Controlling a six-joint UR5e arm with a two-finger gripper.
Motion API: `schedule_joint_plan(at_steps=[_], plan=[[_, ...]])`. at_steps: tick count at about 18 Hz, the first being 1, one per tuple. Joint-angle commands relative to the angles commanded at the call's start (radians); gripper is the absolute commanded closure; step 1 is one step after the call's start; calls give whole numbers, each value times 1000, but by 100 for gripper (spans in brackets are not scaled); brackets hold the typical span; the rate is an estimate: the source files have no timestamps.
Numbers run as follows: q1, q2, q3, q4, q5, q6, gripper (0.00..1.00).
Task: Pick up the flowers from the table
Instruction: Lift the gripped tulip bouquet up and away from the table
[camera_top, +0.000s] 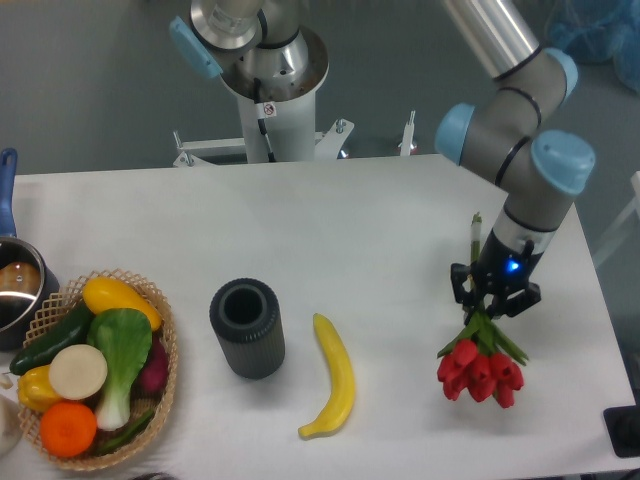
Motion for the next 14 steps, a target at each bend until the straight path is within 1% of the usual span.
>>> schedule_joint_plan(at_steps=[2, 4, 5, 9, 11, 14], plan=[[25, 35, 2, 0, -66, -2, 68], [57, 52, 2, 0, -159, -15, 68], [74, 71, 2, 0, -205, -29, 68], [146, 129, -18, 2, -371, -37, 68], [189, 141, -31, 2, -440, -32, 68], [238, 141, -38, 9, -560, -29, 68]])
